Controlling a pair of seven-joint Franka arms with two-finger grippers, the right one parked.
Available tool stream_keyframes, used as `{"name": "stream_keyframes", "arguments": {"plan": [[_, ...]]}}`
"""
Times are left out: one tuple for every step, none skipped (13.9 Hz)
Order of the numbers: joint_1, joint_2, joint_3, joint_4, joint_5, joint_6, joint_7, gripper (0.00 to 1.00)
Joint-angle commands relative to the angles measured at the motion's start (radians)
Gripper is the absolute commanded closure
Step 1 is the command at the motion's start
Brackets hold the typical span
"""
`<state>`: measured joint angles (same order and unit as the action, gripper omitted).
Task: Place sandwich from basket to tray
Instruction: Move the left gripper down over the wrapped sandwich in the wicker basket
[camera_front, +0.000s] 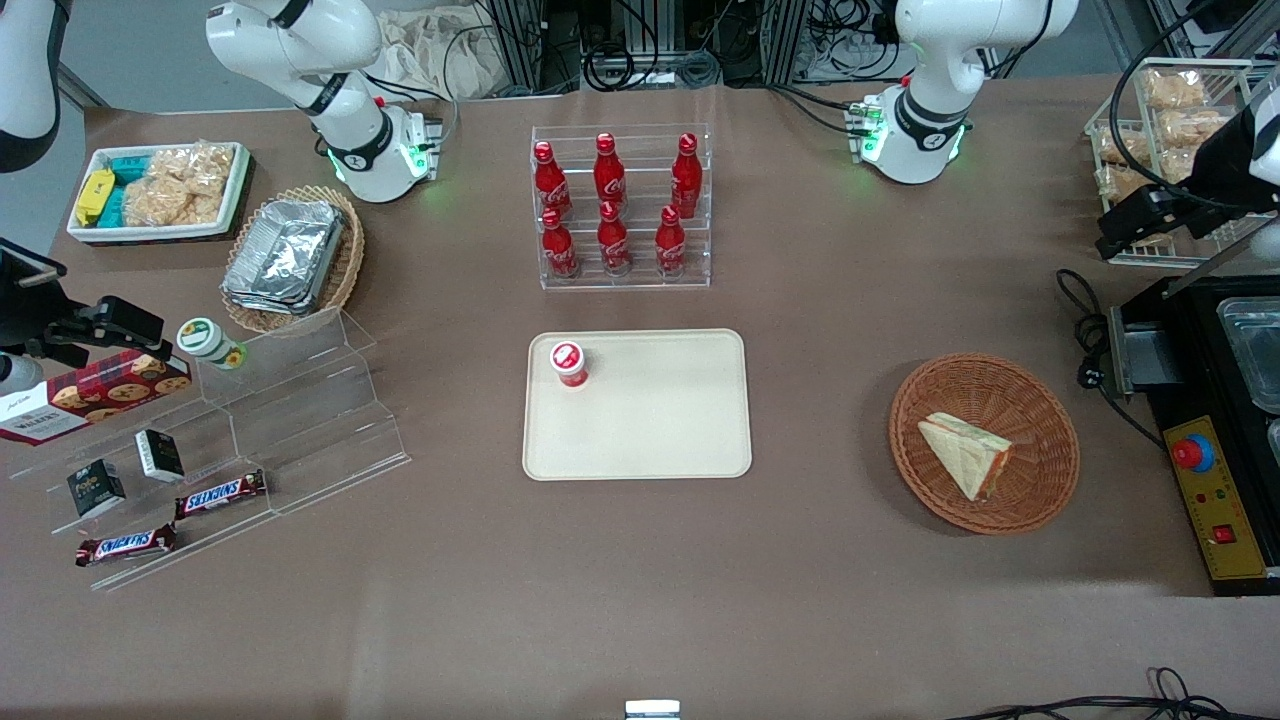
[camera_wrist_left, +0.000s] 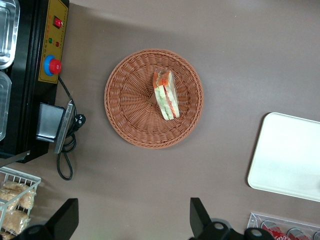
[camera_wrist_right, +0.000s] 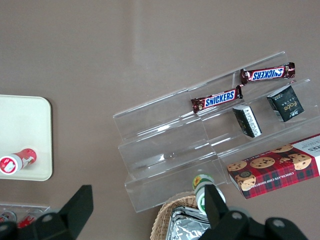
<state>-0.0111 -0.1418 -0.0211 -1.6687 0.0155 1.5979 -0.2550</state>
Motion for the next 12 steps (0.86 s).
{"name": "stream_keyframes", "arguments": {"plan": [[0.017,0.024,0.015,0.009,-0.008,0.004,0.013,0.0],[0.019,0.04,0.015,0.007,-0.009,0.008,0.008,0.0],[0.02,0.071,0.016,0.012,-0.011,0.011,-0.001,0.0],[0.022,0.096,0.018,0.012,-0.008,0.017,-0.003,0.0],[0.034,0.117,0.023,0.006,-0.009,0.036,-0.003,0.0],[0.046,0.149,0.021,0.004,-0.012,0.055,-0.003,0.0],[0.048,0.177,0.021,0.006,-0.02,0.068,-0.004,0.0],[0.048,0.2,0.023,0.003,-0.037,0.095,-0.01,0.0],[0.049,0.224,0.023,-0.002,-0.043,0.114,-0.012,0.0],[0.051,0.244,0.024,-0.003,-0.045,0.135,-0.013,0.0],[0.051,0.266,0.033,-0.005,-0.049,0.155,-0.027,0.0],[0.051,0.284,0.039,-0.014,-0.072,0.187,-0.047,0.0]]}}
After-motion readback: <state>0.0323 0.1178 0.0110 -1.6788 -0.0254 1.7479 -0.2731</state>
